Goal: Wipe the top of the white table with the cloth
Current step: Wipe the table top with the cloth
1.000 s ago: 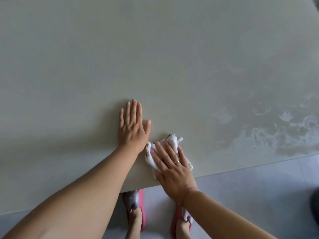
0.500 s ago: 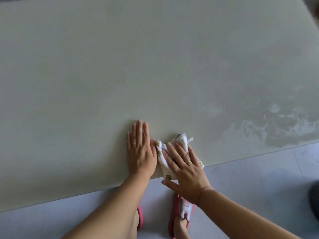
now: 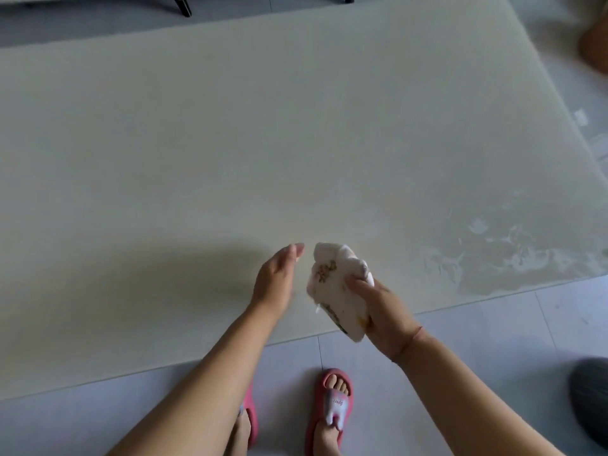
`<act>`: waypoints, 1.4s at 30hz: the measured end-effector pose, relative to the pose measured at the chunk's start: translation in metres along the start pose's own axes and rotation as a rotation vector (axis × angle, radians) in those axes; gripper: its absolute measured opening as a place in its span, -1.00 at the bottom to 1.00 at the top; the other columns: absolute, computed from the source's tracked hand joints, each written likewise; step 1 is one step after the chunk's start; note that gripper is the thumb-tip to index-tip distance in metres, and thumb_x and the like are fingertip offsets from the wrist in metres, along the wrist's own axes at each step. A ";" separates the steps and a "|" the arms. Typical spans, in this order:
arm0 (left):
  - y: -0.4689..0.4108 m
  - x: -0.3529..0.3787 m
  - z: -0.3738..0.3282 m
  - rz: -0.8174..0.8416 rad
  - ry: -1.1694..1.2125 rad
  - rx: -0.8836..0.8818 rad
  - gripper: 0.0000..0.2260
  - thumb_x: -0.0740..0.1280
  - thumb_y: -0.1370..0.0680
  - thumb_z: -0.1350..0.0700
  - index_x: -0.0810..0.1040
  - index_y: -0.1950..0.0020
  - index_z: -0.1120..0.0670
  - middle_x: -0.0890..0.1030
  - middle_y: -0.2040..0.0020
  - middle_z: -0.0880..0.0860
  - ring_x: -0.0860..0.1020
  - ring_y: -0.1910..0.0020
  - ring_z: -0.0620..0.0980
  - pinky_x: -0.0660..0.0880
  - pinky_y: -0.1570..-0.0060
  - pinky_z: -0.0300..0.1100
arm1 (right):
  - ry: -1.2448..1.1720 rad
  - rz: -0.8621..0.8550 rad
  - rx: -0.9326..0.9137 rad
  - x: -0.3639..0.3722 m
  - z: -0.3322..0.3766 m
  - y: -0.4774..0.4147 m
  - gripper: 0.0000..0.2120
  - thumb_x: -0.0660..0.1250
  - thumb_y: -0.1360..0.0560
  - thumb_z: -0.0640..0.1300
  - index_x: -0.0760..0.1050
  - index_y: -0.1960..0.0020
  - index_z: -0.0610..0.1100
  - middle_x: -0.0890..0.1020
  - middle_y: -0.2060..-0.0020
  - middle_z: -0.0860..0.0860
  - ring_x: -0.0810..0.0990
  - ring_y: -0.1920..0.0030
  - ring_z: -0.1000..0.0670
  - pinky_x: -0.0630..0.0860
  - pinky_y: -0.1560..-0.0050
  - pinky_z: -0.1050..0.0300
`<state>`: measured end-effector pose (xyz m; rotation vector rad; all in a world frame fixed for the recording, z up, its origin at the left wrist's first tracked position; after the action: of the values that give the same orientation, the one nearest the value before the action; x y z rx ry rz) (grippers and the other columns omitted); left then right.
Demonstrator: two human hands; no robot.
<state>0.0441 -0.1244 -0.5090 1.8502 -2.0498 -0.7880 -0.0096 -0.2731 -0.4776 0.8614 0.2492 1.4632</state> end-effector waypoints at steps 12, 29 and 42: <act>0.013 0.058 -0.009 0.124 0.051 -0.222 -0.91 0.39 -0.52 0.05 0.58 0.04 0.05 0.68 0.09 0.06 0.64 0.14 0.02 0.55 0.25 -0.19 | 0.324 -0.451 0.103 -0.075 0.023 -0.003 -0.68 0.32 -0.52 -0.01 0.53 0.15 -0.29 0.58 0.27 -0.15 0.55 0.22 -0.13 0.54 0.16 -0.05; -0.065 0.047 -0.001 -0.239 -1.119 0.526 -0.48 0.22 -0.58 0.02 0.23 -0.50 0.14 0.20 -0.52 0.15 0.16 -0.51 0.15 0.00 -0.46 0.10 | 1.566 -0.696 -0.083 -0.058 -0.039 -0.056 -0.37 -0.26 -0.52 0.31 -0.29 -0.51 0.09 -0.31 -0.50 -0.01 -0.42 -0.47 -0.07 -0.39 -0.40 -0.29; -0.077 0.046 0.009 -0.241 -1.199 0.495 -0.44 0.04 -0.56 -0.07 0.20 -0.51 0.15 0.20 -0.52 0.15 0.18 -0.50 0.13 0.05 -0.46 0.09 | 1.658 -0.662 -0.150 -0.123 -0.005 -0.054 -0.37 -0.16 -0.51 0.28 -0.09 -0.53 0.09 -0.12 -0.52 0.04 -0.23 -0.52 -0.02 -0.27 -0.45 -0.22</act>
<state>0.0966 -0.1704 -0.5663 2.1485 -2.9001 -1.9621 0.0109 -0.3783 -0.5583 -0.7208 1.4459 1.1786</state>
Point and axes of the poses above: each hand's wrist, its own y-axis away from the middle knuckle, its own x-axis out of the palm, z = x × y, the point moved 5 cm from there along -y, towards the middle knuckle
